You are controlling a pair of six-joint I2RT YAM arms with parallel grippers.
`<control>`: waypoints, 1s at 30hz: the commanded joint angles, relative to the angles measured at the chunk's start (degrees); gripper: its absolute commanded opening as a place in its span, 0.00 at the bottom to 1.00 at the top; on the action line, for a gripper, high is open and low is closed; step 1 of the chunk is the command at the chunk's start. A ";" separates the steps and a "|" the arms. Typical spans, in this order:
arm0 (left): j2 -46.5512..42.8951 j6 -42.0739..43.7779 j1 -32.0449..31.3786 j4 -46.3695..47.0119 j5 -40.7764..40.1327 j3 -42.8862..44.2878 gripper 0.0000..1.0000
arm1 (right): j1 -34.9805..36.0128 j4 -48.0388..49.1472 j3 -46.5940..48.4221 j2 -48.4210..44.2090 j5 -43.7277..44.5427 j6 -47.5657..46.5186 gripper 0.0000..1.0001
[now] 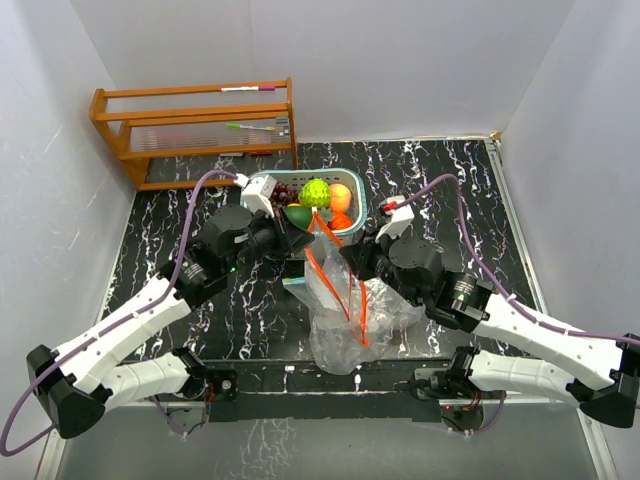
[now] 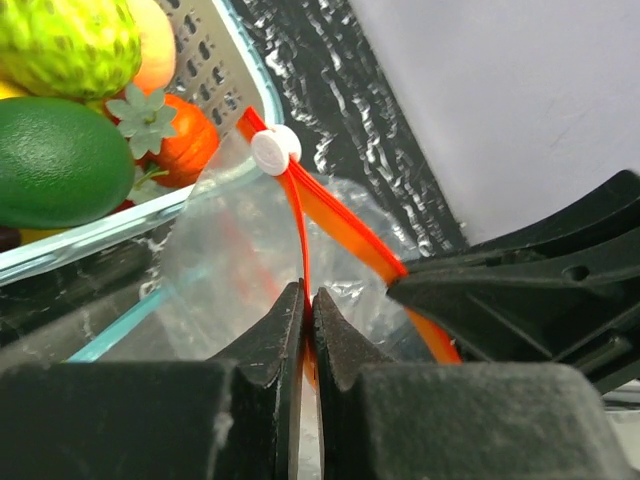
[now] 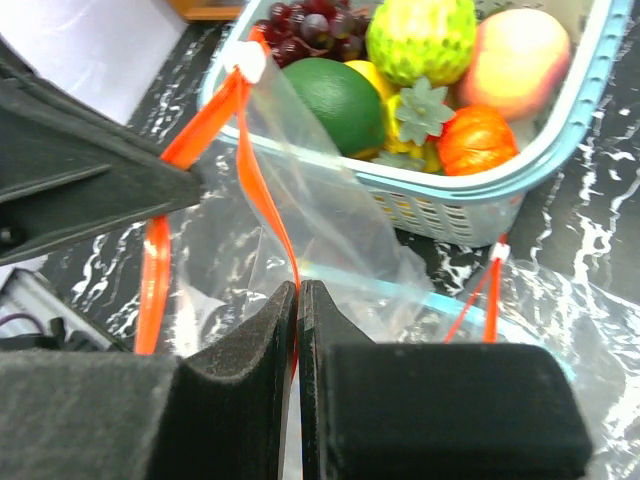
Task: Place the food in the zip-top bag and seal the zipper
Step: Open the zipper of the food storage bag.
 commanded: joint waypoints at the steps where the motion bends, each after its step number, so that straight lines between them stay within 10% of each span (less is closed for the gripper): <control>1: 0.83 8.22 0.04 -8.30 -0.24 6.39 0.01 | 0.03 -4.00 3.27 -1.29 7.92 -0.01 0.08; 20: 8.95 26.60 0.05 -30.33 -5.85 26.27 0.00 | 0.01 -10.12 12.14 1.56 27.36 -7.00 0.08; 30: 8.40 24.87 0.04 -26.12 -4.19 22.56 0.00 | -0.06 1.22 6.26 0.21 2.72 -9.59 0.23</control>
